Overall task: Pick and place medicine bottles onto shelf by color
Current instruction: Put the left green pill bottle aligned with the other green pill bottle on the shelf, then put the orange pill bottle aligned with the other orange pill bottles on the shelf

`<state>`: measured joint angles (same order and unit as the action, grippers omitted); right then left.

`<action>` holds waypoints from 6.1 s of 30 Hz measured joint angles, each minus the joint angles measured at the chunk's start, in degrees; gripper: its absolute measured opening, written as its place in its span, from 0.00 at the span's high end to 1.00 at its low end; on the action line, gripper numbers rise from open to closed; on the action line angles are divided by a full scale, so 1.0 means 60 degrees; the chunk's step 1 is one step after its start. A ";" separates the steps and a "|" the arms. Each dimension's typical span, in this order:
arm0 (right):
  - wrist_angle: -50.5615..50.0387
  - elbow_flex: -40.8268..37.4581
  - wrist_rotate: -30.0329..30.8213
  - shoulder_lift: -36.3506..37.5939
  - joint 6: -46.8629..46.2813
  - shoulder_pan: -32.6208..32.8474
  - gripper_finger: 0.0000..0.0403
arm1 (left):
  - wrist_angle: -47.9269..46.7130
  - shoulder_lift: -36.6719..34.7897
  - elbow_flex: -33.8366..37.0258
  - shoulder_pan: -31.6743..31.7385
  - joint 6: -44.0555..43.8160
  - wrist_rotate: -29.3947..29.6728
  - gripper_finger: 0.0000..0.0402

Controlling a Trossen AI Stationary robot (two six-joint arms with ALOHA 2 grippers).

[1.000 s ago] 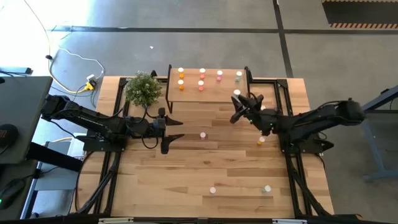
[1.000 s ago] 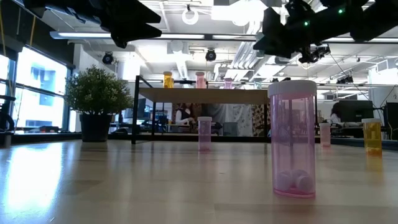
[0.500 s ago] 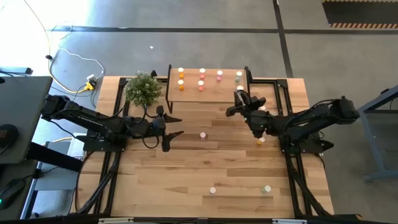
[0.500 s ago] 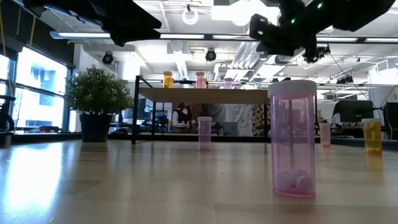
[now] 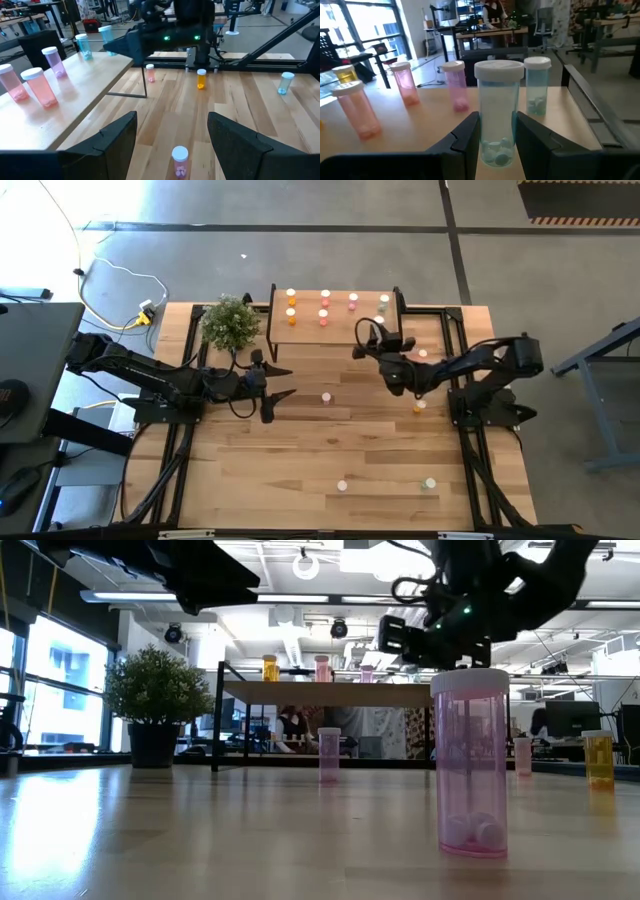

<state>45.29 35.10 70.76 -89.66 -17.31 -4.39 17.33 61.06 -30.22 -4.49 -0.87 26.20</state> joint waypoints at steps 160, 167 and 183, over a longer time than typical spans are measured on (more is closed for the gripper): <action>0.5633 0.0295 0.3151 0.2968 1.1878 0.3578 0.61 | -0.0781 -0.0004 0.0004 -0.0022 -0.0247 -0.0011 0.42; 0.4620 0.0243 0.2016 0.2946 1.0803 0.4632 0.61 | -0.0716 -0.0004 0.0004 -0.0022 -0.0355 -0.0011 0.42; -0.2335 0.0245 -0.2317 0.3109 0.3521 0.5439 0.61 | -0.2303 -0.1581 0.0004 -0.0022 -0.1079 -0.0025 0.42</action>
<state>31.28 36.57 56.85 -71.01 3.82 28.24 3.51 51.57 -30.20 -4.62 -7.35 26.04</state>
